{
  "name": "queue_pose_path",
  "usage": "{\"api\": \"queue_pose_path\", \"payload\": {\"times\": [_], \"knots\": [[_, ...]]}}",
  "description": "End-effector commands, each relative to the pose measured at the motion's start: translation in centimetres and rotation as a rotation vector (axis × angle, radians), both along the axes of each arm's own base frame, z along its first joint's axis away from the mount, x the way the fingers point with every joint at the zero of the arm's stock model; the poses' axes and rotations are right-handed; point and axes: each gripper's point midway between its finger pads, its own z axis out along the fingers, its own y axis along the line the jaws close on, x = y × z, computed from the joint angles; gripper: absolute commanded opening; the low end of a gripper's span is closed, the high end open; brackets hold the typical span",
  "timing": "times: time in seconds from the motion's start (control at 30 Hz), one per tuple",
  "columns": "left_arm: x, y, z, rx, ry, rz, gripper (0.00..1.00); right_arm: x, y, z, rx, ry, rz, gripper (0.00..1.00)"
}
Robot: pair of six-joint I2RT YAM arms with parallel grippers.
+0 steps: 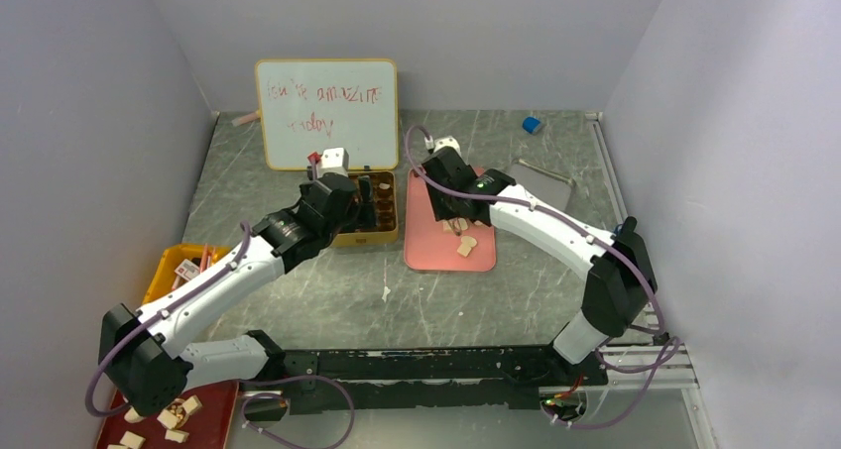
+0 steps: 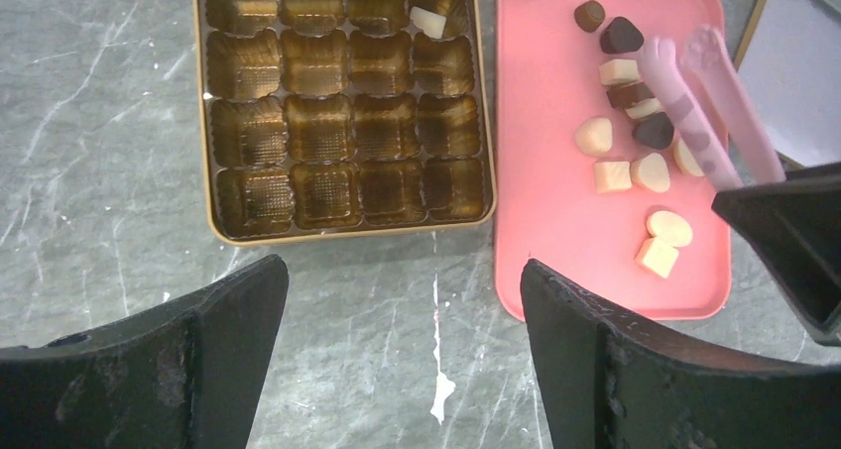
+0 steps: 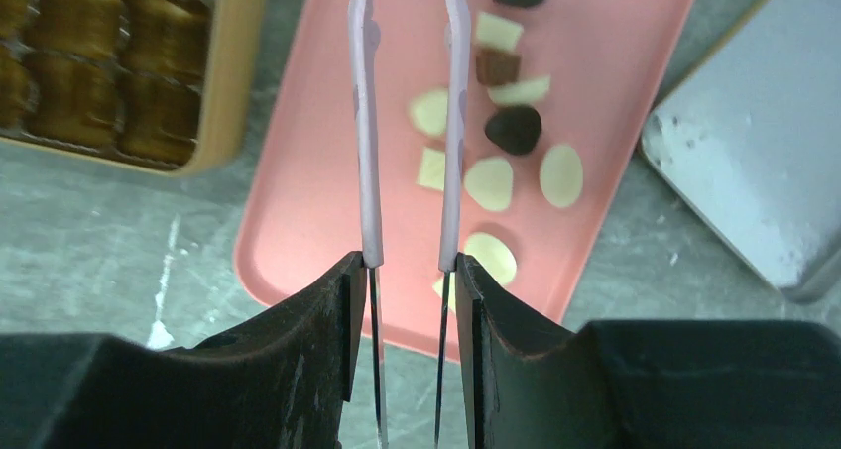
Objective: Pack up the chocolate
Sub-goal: Pick up the fake chocolate from the plate.
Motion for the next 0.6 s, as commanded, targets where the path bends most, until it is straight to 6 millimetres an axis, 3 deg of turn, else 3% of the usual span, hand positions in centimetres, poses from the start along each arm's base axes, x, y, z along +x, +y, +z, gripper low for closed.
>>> {"api": "queue_pose_path", "payload": {"times": [0.0, 0.2, 0.57], "knots": [[0.6, -1.4, 0.4, -0.05, -0.021, -0.026, 0.91, -1.2, -2.6, 0.2, -0.021, -0.009, -0.08, 0.4], [0.7, -1.9, 0.4, -0.052, -0.028, -0.041, 0.92, -2.2, -4.5, -1.0, -0.051, 0.009, -0.117, 0.41], [1.2, -2.3, 0.4, -0.045, -0.036, -0.054, 0.92, -1.4, -4.9, -3.4, -0.059, 0.051, -0.116, 0.41]]}}
